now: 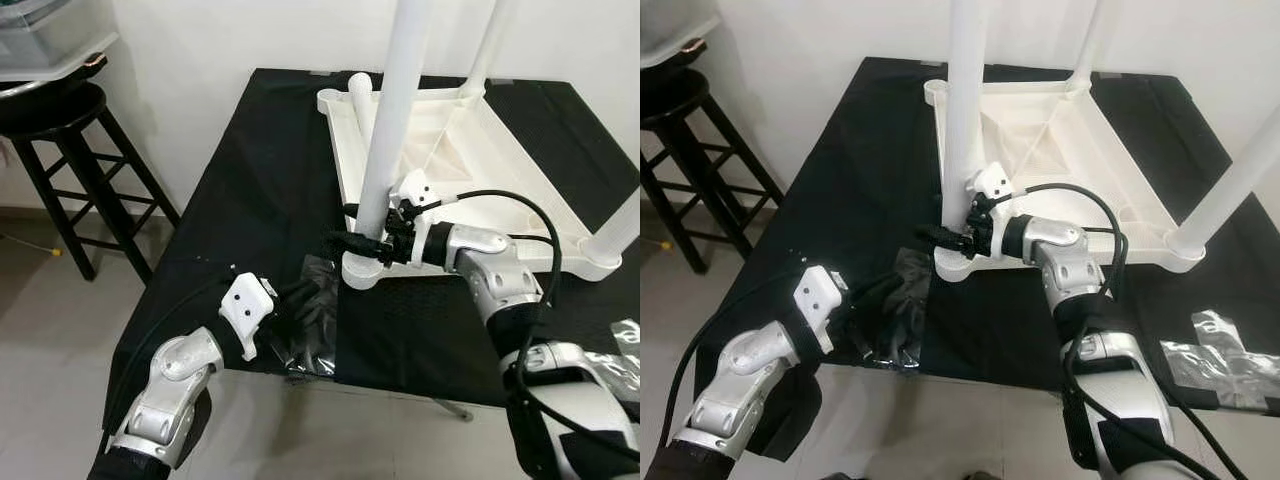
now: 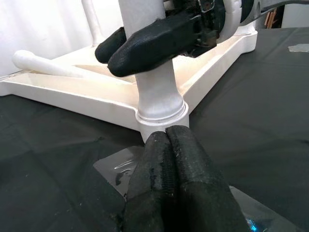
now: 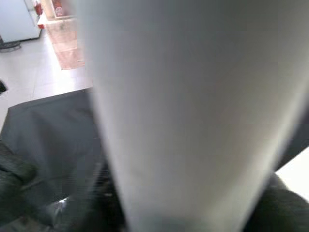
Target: Building children table
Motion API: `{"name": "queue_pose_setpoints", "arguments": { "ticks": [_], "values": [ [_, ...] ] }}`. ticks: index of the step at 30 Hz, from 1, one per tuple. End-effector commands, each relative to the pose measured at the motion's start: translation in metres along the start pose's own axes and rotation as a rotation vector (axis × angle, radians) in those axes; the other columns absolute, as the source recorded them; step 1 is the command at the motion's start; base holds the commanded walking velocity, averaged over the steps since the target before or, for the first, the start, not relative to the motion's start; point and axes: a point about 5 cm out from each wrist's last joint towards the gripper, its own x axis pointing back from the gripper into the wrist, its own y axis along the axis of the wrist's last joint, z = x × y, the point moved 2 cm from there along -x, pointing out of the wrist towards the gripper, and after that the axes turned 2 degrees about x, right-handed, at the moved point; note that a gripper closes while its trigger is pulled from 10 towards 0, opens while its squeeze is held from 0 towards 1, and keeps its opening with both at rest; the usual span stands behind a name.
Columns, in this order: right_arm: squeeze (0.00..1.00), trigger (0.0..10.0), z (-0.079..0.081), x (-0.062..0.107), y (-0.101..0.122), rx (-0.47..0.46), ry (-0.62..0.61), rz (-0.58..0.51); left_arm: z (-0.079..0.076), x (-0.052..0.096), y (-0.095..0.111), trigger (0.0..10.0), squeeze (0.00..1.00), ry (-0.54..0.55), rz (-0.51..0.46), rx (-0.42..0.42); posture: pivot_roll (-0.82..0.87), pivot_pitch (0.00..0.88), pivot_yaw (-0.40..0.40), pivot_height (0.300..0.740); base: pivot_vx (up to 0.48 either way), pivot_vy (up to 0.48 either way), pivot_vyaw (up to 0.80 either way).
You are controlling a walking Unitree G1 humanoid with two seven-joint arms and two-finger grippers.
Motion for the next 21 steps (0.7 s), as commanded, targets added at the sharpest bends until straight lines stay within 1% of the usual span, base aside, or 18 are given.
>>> {"name": "queue_pose_setpoints", "arguments": {
  "ticks": [1, 3, 5, 6, 8, 9, 10, 11, 12, 13, 14, 15, 16, 17, 18, 19, 20, 21],
  "values": [
    [0.0, 0.0, 0.006, -0.004, -0.009, -0.018, 0.044, 0.019, -0.003, 0.002, -0.003, 10.0, 0.0, -0.007, 0.011, 0.002, 0.06, 0.108, -0.01, 0.74, 0.0, 0.0, 0.0],
    [0.0, 0.0, 0.005, 0.002, -0.017, -0.022, 0.003, 0.028, -0.002, 0.002, -0.002, 10.0, 0.0, -0.007, 0.011, 0.005, 0.05, 0.114, -0.008, 0.74, 0.0, 0.0, 0.0],
    [0.0, 0.0, 0.005, 0.003, -0.02, -0.019, -0.013, 0.034, -0.002, 0.002, -0.002, 10.0, 0.0, -0.007, 0.011, 0.006, 0.05, 0.114, -0.008, 0.74, 0.0, 0.0, 0.0],
    [0.0, 0.0, 0.009, 0.007, -0.026, -0.024, -0.029, 0.031, -0.002, 0.003, -0.002, 10.0, 0.0, -0.008, 0.011, 0.006, 0.05, 0.125, -0.002, 0.74, 0.0, 0.0, 0.0],
    [0.0, 0.0, 0.016, 0.013, -0.045, -0.032, -0.11, 0.079, -0.001, 0.004, -0.002, 10.0, 0.0, -0.009, 0.013, 0.003, 0.05, 0.128, -0.002, 0.74, 0.0, 0.0, 0.0],
    [0.0, 0.0, 0.021, 0.014, -0.055, -0.036, -0.172, 0.114, -0.001, 0.004, -0.001, 10.0, 0.0, -0.009, 0.013, 0.002, 0.04, 0.133, -0.006, 0.74, 0.0, 0.0, 0.0],
    [0.0, 0.0, 0.023, 0.013, -0.063, -0.014, -0.265, 0.158, 0.0, 0.005, -0.001, 10.0, 0.0, -0.009, 0.014, 0.002, 0.05, 0.134, -0.006, 0.74, 0.0, 0.0, 0.0],
    [0.0, 0.0, 0.023, 0.013, -0.063, -0.014, -0.265, 0.158, 0.0, 0.005, -0.001, 10.0, 0.0, -0.009, 0.014, 0.002, 0.05, 0.134, -0.006, 0.74, 0.0, 0.0, 0.0],
    [0.0, 0.0, 0.018, 0.013, -0.068, 0.022, -0.474, 0.214, 0.0, 0.005, -0.001, 10.0, 0.0, -0.009, 0.015, 0.001, 0.05, 0.139, -0.002, 0.74, 0.0, 0.0, 0.0],
    [0.0, 0.0, 0.012, 0.019, -0.068, -0.017, -0.758, 0.209, 0.001, 0.006, -0.001, 10.0, 0.0, -0.009, 0.016, 0.0, 0.04, 0.141, 0.001, 0.74, 0.0, 0.0, 0.0],
    [0.0, 0.0, 0.012, 0.019, -0.068, -0.017, -0.758, 0.209, 0.001, 0.006, -0.001, 10.0, 0.0, -0.009, 0.016, 0.0, 0.04, 0.141, 0.001, 0.74, 0.0, 0.0, 0.0],
    [0.0, 0.0, 0.042, 0.008, -0.062, -0.114, -0.844, 0.173, 0.003, 0.006, -0.002, 10.0, 0.0, -0.01, 0.02, -0.002, 0.03, 0.134, 0.009, 0.74, 0.0, 0.0, 0.0],
    [0.0, 0.0, 0.042, 0.008, -0.062, -0.114, -0.844, 0.173, 0.003, 0.006, -0.002, 10.0, 0.0, -0.01, 0.02, -0.002, 0.03, 0.134, 0.009, 0.74, 0.0, 0.0, 0.0],
    [0.0, 0.0, 0.05, 0.002, -0.053, -0.126, -0.825, 0.131, 0.003, 0.006, -0.002, 10.0, 0.0, -0.012, 0.022, -0.003, 0.03, 0.134, 0.009, 0.74, 0.0, 0.0, 0.0],
    [0.0, 0.0, 0.05, -0.003, -0.049, -0.12, -0.808, 0.117, 0.003, 0.006, -0.003, 10.0, 0.0, -0.013, 0.024, -0.004, 0.02, 0.124, 0.019, 0.74, 0.0, 0.0, 0.0],
    [0.0, 0.0, 0.043, -0.003, -0.048, -0.091, -0.826, 0.115, 0.003, 0.005, -0.003, 10.0, 0.0, -0.015, 0.024, -0.004, 0.02, 0.123, 0.01, 0.74, 0.0, 0.0, 0.0],
    [0.0, 0.0, 0.043, -0.003, -0.048, -0.091, -0.826, 0.115, 0.003, 0.005, -0.003, 10.0, 0.0, -0.015, 0.024, -0.004, 0.02, 0.123, 0.01, 0.74, 0.0, 0.0, 0.0],
    [0.0, 0.0, 0.039, -0.003, -0.05, -0.085, -0.823, 0.13, 0.003, 0.004, -0.003, 10.0, 0.0, -0.018, 0.024, -0.004, 0.03, 0.124, 0.008, 0.74, 0.0, 0.0, 0.0]
  ]
}}
